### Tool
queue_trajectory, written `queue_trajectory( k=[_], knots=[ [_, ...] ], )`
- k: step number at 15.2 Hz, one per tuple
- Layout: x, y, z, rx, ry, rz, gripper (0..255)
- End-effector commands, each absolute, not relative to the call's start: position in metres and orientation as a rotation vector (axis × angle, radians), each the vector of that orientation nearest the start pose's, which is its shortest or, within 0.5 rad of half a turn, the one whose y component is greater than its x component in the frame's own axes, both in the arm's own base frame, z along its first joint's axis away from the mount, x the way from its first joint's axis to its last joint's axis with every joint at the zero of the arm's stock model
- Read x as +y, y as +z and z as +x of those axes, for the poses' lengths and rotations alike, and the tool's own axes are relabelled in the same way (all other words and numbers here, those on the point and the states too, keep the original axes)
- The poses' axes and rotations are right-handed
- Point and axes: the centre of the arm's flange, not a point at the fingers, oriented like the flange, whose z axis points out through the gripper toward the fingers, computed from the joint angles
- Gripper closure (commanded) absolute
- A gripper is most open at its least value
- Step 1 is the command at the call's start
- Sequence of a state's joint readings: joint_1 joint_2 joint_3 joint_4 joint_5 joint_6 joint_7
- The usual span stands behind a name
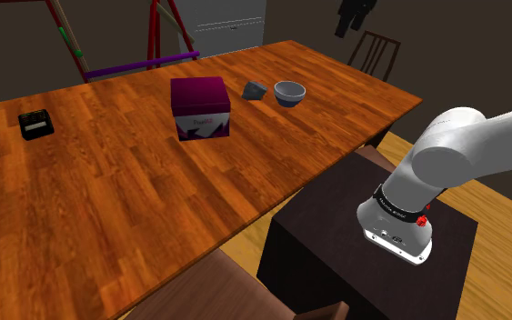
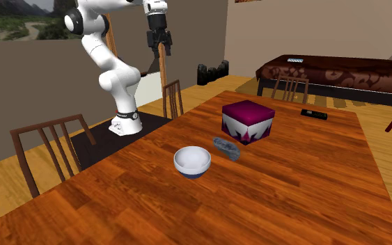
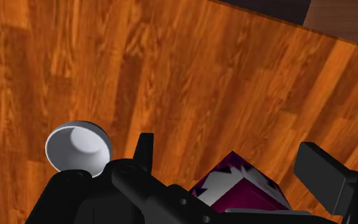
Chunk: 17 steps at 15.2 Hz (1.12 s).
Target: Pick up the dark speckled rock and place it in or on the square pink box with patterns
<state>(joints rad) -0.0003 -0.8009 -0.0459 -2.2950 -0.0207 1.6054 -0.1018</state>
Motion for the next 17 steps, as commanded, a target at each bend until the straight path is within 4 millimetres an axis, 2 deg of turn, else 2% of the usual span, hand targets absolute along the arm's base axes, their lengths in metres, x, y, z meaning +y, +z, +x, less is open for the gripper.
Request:
queue_trajectory(
  k=[1, 17],
  knots=[
    [-0.022, 0.627, 0.306, -0.105, -0.174, -3.130, 0],
    [-0.083, 0.488, 0.456, -0.245, -0.173, -3.085, 0]
  ],
)
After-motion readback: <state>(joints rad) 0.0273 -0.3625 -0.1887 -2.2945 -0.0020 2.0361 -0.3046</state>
